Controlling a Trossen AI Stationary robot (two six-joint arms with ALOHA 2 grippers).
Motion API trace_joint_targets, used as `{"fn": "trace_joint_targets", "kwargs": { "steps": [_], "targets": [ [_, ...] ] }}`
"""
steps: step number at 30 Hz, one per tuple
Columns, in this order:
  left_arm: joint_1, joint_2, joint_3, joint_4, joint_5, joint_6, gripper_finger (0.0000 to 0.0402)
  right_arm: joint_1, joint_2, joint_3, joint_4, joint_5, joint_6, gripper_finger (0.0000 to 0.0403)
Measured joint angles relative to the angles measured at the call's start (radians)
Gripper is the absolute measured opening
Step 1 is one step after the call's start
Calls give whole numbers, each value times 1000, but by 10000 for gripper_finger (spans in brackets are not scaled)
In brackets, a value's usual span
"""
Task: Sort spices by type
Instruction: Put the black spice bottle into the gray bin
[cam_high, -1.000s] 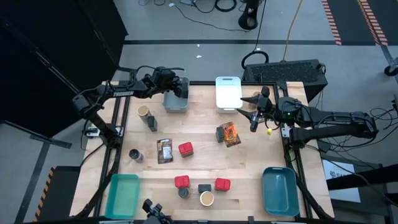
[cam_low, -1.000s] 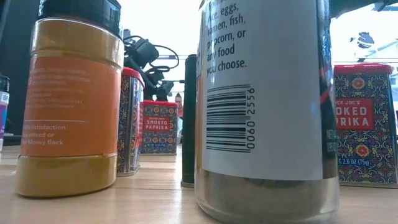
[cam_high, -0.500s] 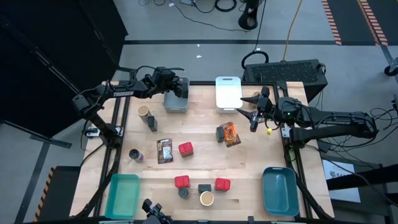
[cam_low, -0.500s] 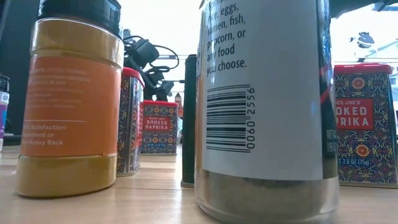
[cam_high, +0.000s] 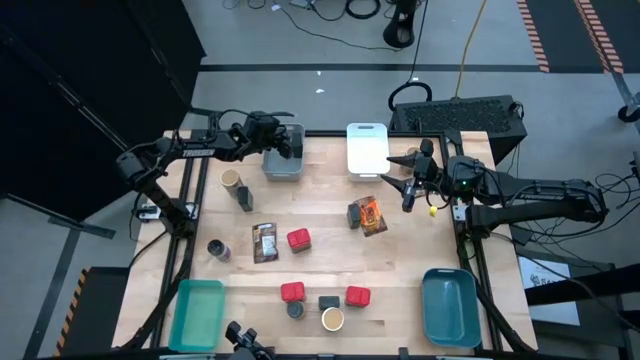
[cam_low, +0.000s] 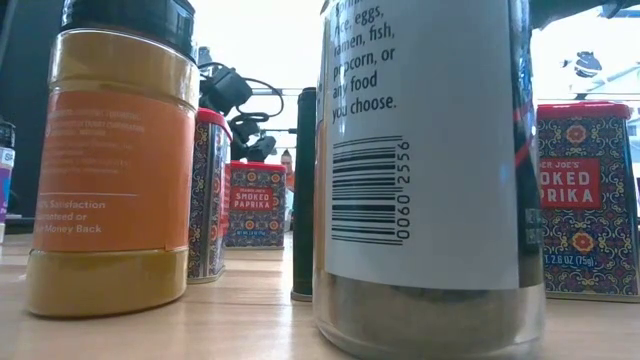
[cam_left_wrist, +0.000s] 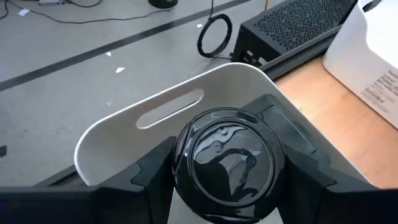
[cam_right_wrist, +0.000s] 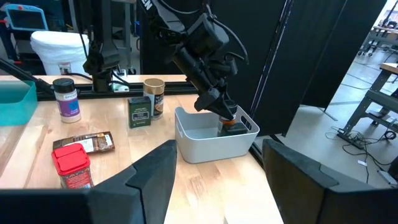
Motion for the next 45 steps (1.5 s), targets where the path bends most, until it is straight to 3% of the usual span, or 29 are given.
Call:
{"fn": "trace_joint_targets", "kwargs": {
  "steps": [29, 45],
  "targets": [
    [0, 0, 0, -3, -58, 2, 212, 0, 0, 0, 0, 0, 0, 222],
    [0, 0, 0, -29, -81, 1, 242, 0, 0, 0, -1, 1, 0, 222]
  ]
}}
